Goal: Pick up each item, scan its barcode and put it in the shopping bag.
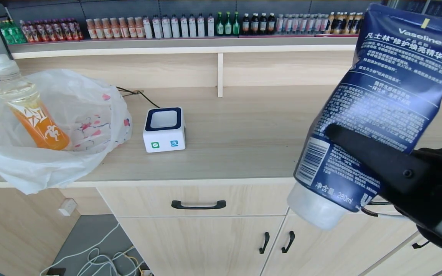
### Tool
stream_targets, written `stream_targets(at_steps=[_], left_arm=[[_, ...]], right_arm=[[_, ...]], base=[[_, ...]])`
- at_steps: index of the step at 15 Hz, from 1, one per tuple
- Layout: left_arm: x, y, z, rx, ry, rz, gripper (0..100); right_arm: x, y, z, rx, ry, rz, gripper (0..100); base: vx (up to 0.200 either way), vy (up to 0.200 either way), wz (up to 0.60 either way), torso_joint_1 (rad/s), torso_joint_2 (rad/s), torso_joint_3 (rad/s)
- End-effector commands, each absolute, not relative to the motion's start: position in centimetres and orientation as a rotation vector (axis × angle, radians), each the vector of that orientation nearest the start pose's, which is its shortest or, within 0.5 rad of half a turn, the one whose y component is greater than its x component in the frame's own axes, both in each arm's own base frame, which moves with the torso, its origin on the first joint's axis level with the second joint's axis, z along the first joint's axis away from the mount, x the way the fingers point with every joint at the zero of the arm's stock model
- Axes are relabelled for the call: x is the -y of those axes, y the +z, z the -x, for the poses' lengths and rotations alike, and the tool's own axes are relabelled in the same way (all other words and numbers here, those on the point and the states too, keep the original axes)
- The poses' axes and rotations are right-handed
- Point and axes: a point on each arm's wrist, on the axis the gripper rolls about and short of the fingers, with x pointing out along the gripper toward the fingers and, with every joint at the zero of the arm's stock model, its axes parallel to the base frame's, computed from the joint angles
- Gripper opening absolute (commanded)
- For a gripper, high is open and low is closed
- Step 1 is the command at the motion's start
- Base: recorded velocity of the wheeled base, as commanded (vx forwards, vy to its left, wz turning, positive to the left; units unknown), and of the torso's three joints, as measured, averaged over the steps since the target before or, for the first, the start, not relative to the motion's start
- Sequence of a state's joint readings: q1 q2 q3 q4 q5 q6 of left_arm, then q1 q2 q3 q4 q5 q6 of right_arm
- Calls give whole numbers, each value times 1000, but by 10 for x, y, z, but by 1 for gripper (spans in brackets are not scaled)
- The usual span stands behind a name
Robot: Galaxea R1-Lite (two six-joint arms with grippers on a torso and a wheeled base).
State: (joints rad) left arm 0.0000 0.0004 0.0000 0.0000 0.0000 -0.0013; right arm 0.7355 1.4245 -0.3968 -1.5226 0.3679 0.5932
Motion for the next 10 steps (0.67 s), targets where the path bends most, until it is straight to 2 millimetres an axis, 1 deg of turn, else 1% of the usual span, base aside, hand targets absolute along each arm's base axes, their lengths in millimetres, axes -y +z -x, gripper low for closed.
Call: stream_targets(at_steps=[1,3,5,7,8,10], left_arm=[[0,75,23,0,0,2,100],[0,75,23,0,0,2,100],[0,75,23,0,0,2,100],[0,75,23,0,0,2,100],[0,75,23,0,0,2,100],[0,75,23,0,0,2,100]], right_arm=[[-145,246,-146,200,1234,-677,0],[-151,242,-146,168,1262,-711,0],[-162,243,-146,155,1298,-720,0],[-167,236,-148,119,1296,-719,0],[-169,236,-150,119,1298,-718,0],[-171,235,-147,110,1311,-716,0]], base=[[0,0,0,0,0,0],[0,0,0,0,0,0],[0,0,0,0,0,0],[0,0,0,0,0,0],[0,0,0,0,0,0],[0,0,0,0,0,0]])
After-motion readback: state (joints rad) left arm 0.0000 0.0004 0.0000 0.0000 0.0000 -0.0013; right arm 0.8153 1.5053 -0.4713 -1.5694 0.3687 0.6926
